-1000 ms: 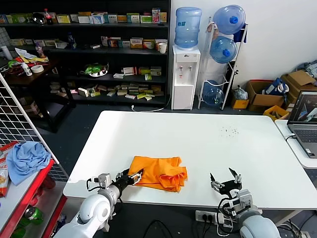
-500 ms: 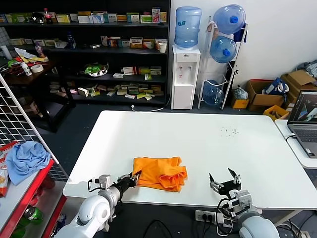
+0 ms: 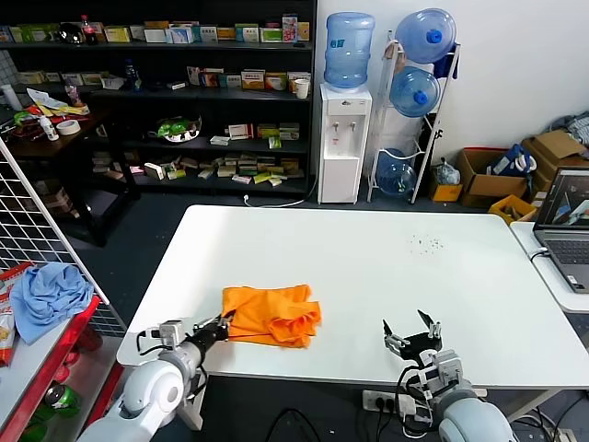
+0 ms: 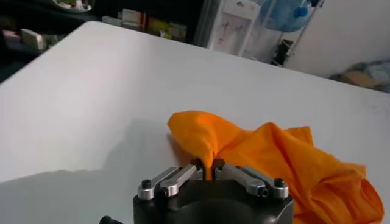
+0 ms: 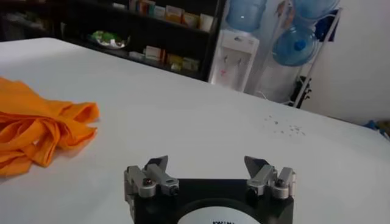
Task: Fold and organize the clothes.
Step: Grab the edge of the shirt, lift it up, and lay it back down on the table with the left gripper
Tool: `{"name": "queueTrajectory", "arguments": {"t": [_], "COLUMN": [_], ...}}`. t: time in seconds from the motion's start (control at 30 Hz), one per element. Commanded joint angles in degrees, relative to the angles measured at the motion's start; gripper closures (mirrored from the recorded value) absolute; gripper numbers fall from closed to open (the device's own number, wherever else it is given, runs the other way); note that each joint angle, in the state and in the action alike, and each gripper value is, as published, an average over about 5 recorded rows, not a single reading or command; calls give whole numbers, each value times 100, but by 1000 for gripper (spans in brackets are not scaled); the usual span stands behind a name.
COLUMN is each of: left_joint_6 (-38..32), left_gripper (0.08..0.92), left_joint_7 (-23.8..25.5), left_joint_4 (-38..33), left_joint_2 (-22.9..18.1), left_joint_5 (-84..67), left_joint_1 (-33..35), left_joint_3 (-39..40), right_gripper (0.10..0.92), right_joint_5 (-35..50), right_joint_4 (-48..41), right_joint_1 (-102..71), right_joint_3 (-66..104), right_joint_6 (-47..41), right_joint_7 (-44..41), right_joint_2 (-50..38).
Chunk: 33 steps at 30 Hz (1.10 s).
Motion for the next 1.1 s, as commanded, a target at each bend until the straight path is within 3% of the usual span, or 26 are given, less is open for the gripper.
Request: {"name": "queueTrajectory", "arguments": {"t": [0.03,0.37,0.7,1.1], "left_joint_6": [64,-265,-629,-629], "left_gripper": [844,844,844,844], "left_joint_7": [-627,-534,-522,-479], "left_joint_4": [72,890,1176,900], "left_joint_2": [716,1737,2435,2875], "left_joint_5": [284,1315,2140,2087], "left_joint_1": [131,69,-89,-4], "left_joint_3": [-1083,-1677,-1709,-1443], "right_gripper": [203,203,203,203], "right_joint_5": [15,87,101,88], "right_joint_4": [-7,-3,-56,-80], "right_joint_1": [136,264,264,260], "right_joint_3": [-125,-214,-242,-272], "right_joint_6": [-19,-19,79,121], "right_joint_7": [8,7,-18,-17], "right_joint_2": [10,13,49,93]}}
